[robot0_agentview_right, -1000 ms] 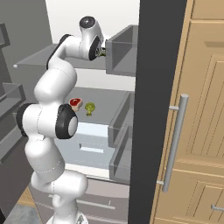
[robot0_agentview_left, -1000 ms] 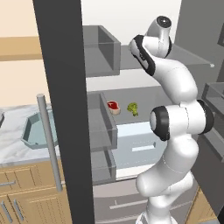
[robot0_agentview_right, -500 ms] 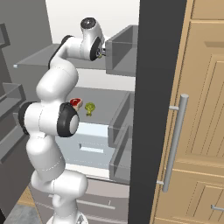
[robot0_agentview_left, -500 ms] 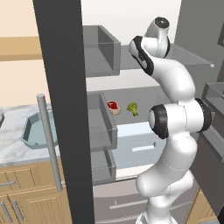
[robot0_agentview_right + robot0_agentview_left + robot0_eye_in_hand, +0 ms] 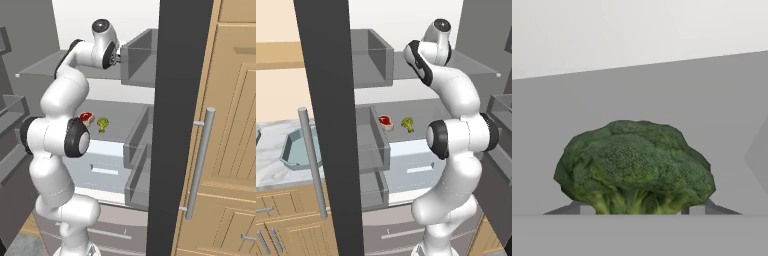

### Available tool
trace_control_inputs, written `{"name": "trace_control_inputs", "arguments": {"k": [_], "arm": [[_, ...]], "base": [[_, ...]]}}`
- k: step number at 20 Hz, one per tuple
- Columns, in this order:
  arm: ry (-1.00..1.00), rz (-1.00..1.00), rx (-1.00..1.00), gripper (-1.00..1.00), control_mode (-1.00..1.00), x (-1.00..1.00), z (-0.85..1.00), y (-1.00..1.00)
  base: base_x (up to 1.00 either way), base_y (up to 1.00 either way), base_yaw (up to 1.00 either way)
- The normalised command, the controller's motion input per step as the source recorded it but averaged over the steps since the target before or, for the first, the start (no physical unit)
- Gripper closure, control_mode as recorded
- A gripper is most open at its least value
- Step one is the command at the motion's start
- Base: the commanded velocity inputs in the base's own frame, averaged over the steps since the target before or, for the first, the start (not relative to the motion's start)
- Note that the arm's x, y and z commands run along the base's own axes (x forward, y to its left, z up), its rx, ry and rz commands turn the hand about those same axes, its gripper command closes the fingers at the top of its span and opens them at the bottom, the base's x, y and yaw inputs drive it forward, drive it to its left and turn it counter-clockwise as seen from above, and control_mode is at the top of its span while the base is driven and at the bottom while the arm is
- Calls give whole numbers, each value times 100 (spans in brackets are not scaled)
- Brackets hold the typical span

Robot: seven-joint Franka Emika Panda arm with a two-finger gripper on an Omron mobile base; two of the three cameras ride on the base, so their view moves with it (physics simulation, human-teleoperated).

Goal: Place one broccoli and one steak in each tupperware on the nearby counter, to pack two identical lunches.

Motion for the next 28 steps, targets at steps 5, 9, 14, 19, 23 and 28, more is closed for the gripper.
{"name": "trace_control_inputs", "arguments": {"k": [5,9,14,19,23,28], "arm": [[-8,2,0,100,-100,-100,-20,0],[-8,4,0,100,-100,-100,-4,0],[-14,3,0,100,-100,-100,0,-1],[-10,1,0,100,-100,-100,8,-1],[-3,0,-1,100,-100,-100,2,0],[0,0,-1,100,-100,-100,0,0]], "base": [[0,0,0],[0,0,0],[0,0,0],[0,0,0],[0,0,0],[0,0,0]]}}
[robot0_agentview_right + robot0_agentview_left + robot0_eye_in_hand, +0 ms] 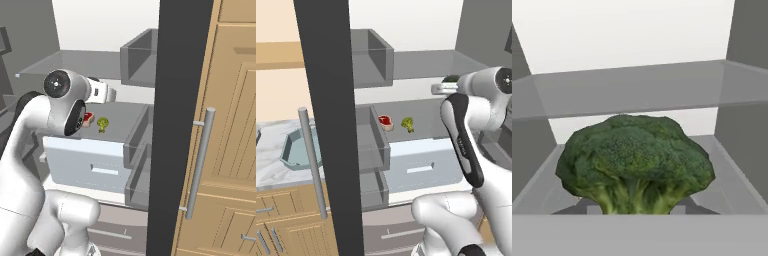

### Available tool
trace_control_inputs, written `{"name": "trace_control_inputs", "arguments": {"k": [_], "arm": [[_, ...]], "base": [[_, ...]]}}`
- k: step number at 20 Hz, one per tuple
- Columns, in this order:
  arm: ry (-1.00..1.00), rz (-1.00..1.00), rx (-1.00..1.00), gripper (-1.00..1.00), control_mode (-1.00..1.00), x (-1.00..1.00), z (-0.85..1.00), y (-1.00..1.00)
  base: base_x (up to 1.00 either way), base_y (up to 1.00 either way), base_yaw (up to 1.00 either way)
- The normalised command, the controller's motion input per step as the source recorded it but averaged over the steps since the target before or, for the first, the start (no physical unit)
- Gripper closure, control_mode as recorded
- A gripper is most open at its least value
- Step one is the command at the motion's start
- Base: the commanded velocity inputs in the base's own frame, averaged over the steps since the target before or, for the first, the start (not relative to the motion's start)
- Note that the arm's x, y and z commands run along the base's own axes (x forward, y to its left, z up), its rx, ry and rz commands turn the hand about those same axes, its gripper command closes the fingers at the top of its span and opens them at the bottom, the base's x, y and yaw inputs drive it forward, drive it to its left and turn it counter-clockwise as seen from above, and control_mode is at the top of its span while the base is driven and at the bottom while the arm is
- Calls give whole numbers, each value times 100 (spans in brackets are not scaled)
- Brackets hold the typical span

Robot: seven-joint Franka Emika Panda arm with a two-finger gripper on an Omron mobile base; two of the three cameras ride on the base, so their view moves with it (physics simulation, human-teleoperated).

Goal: Place one broccoli and one steak in each tupperware on the nearby counter, to pack two identical lunches.

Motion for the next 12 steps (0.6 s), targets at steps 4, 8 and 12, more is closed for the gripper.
{"name": "trace_control_inputs", "arguments": {"k": [4,8,12], "arm": [[6,0,-2,100,-100,-100,2,0],[0,0,0,100,100,0,0,0],[0,0,0,100,100,0,0,0]], "base": [[0,0,0],[-100,0,0],[-98,0,0]]}}
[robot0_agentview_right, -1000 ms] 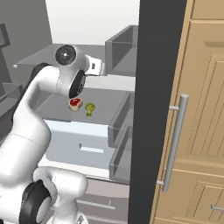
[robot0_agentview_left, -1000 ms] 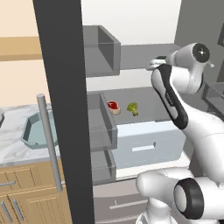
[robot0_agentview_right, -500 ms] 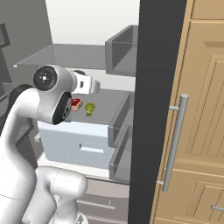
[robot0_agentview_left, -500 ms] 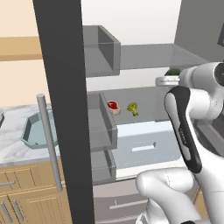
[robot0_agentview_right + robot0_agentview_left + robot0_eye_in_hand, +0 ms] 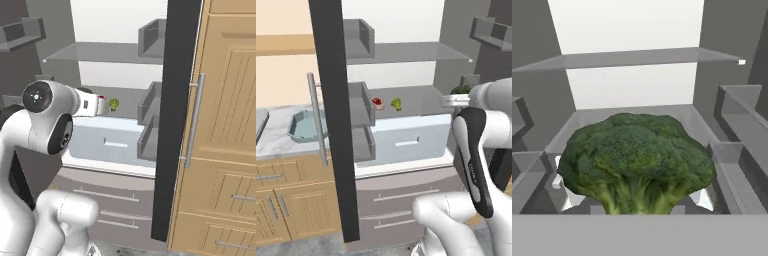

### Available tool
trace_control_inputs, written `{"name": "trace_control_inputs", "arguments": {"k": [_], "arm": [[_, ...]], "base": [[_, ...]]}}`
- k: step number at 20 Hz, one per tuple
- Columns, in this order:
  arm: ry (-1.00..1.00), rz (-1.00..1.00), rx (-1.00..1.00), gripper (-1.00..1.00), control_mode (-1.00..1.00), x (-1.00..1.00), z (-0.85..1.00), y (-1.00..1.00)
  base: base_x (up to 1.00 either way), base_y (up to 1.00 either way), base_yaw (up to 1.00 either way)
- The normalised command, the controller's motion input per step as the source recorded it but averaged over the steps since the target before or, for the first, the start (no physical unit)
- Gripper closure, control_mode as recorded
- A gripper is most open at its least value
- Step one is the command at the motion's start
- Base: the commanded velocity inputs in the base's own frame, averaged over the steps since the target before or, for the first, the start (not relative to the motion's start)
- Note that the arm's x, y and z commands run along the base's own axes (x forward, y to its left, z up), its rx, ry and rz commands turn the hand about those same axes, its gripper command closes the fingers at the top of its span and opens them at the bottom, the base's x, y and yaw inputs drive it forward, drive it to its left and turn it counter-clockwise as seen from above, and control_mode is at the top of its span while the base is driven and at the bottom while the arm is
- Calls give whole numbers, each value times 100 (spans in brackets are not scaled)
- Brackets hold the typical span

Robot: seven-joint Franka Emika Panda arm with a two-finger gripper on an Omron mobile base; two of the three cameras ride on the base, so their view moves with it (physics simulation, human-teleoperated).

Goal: Place one broccoli and one steak in each tupperware on the nearby counter, to pack two identical lunches.

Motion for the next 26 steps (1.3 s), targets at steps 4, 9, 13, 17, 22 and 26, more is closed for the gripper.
{"name": "trace_control_inputs", "arguments": {"k": [4,9,13,17,22,26], "arm": [[0,0,0,100,100,0,0,0],[0,0,0,100,100,0,0,0],[0,0,0,100,100,0,0,0],[0,0,0,100,100,0,0,0],[0,0,0,100,100,0,0,0],[0,0,0,100,100,0,0,0]], "base": [[-85,0,0],[-75,0,0],[-59,1,0],[-33,27,0],[-11,85,0],[-21,96,0]]}}
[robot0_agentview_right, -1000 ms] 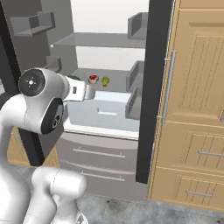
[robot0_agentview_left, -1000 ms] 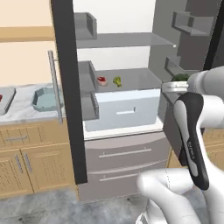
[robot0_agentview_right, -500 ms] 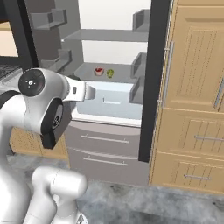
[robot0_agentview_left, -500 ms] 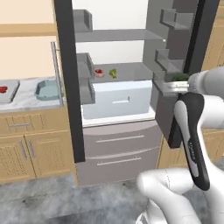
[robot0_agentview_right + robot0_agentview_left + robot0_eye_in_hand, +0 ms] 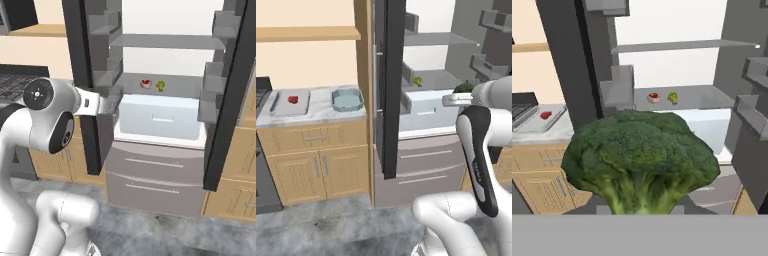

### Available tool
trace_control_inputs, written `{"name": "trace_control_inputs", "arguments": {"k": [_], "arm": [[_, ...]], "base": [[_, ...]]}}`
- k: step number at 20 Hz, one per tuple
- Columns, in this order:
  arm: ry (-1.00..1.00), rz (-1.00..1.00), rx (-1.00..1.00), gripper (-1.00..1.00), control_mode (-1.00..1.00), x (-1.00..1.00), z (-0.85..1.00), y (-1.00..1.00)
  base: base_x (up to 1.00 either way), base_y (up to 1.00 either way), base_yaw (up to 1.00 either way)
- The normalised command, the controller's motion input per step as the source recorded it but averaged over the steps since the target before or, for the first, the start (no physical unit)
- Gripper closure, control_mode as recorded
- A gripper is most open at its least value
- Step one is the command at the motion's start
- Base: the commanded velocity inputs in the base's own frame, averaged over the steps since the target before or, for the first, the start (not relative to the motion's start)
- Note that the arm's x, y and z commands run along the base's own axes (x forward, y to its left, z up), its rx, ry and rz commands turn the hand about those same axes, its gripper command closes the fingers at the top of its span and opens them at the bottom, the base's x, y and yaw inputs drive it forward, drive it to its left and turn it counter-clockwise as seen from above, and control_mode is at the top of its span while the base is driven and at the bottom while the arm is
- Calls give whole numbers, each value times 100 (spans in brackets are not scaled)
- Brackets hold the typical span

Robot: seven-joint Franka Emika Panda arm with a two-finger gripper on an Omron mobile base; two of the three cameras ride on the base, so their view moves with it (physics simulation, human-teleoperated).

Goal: Place one broccoli and one steak in each tupperware on the nearby counter, to pack two identical lunches.

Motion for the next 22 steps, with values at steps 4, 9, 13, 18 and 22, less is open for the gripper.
{"name": "trace_control_inputs", "arguments": {"k": [4,9,13,18,22], "arm": [[0,0,0,100,100,0,0,0],[0,0,0,100,100,0,0,0],[0,0,0,100,100,0,0,0],[0,0,0,100,100,0,0,0],[0,0,0,100,100,0,0,0]], "base": [[-28,89,0],[-23,98,0],[-21,96,0],[-16,96,0],[-3,63,0]]}}
